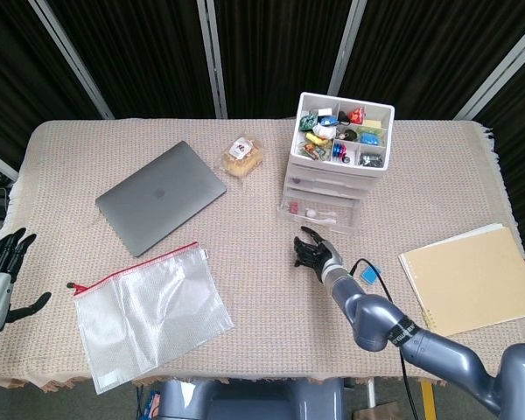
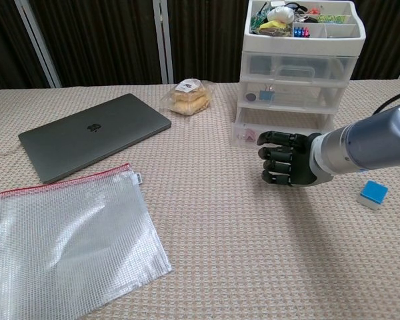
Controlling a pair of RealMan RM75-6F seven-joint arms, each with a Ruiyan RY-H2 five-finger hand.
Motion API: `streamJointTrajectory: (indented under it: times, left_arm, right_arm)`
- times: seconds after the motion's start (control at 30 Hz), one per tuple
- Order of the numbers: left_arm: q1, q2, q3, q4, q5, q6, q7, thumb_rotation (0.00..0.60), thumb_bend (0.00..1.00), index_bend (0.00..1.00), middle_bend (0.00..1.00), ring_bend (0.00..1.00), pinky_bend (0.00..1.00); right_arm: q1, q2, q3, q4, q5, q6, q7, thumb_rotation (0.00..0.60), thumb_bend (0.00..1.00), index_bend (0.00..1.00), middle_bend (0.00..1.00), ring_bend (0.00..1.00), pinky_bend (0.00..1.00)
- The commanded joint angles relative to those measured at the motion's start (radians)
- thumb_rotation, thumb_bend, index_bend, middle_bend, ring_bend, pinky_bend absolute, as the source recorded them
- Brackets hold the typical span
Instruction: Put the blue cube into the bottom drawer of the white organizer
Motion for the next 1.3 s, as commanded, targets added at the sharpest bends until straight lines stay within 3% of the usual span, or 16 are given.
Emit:
streamJointTrajectory:
  times: [0.03,0.37,0.6,0.7,0.8,0.93,1.13,1.3]
  left_arm:
    - [0.000,0.000,0.000,0.002,0.002,0.002,-0.002,0.600,0.24,0.06,0.00,0.00,0.00]
    - [0.009,-0.005,0.006,0.016,0.031,0.032,-0.007,0.600,0.24,0.06,0.00,0.00,0.00]
    - [0.014,-0.011,0.009,0.022,0.047,0.048,0.001,0.600,0.24,0.06,0.00,0.00,0.00]
    - [0.016,-0.015,0.011,0.026,0.054,0.056,0.007,0.600,0.24,0.06,0.00,0.00,0.00]
    - [0.017,-0.016,0.016,0.023,0.060,0.054,0.009,0.600,0.24,0.06,0.00,0.00,0.00]
    - [0.018,-0.018,0.021,0.024,0.072,0.059,0.022,0.600,0.24,0.06,0.00,0.00,0.00]
    - [0.020,-0.026,0.025,0.025,0.083,0.065,0.043,0.600,0.24,0.06,0.00,0.00,0.00]
    - [0.020,-0.029,0.024,0.026,0.081,0.065,0.050,0.600,0.24,0.06,0.00,0.00,0.00]
  right_arm:
    - [-0.051,0.046,-0.020,-0.117,-0.113,0.036,0.002,0.600,0.32,0.16,0.73,0.75,0.68]
    - [-0.173,0.294,-0.107,-0.436,-0.302,0.094,-0.081,0.600,0.24,0.16,0.62,0.64,0.61]
    - [-0.242,0.492,-0.187,-0.579,-0.446,0.109,-0.177,0.600,0.23,0.16,0.59,0.62,0.60]
    - [-0.279,0.570,-0.248,-0.615,-0.557,0.135,-0.243,0.600,0.15,0.16,0.58,0.61,0.60]
    - [-0.291,0.622,-0.343,-0.605,-0.680,0.156,-0.354,0.600,0.08,0.15,0.58,0.61,0.60]
    - [-0.299,0.625,-0.413,-0.583,-0.772,0.228,-0.444,0.600,0.06,0.13,0.59,0.63,0.60]
    - [-0.317,0.511,-0.520,-0.496,-0.988,0.485,-0.667,0.600,0.04,0.13,0.72,0.75,0.61]
    - [-0.317,0.400,-0.547,-0.409,-1.053,0.615,-0.792,0.600,0.04,0.13,0.79,0.82,0.66]
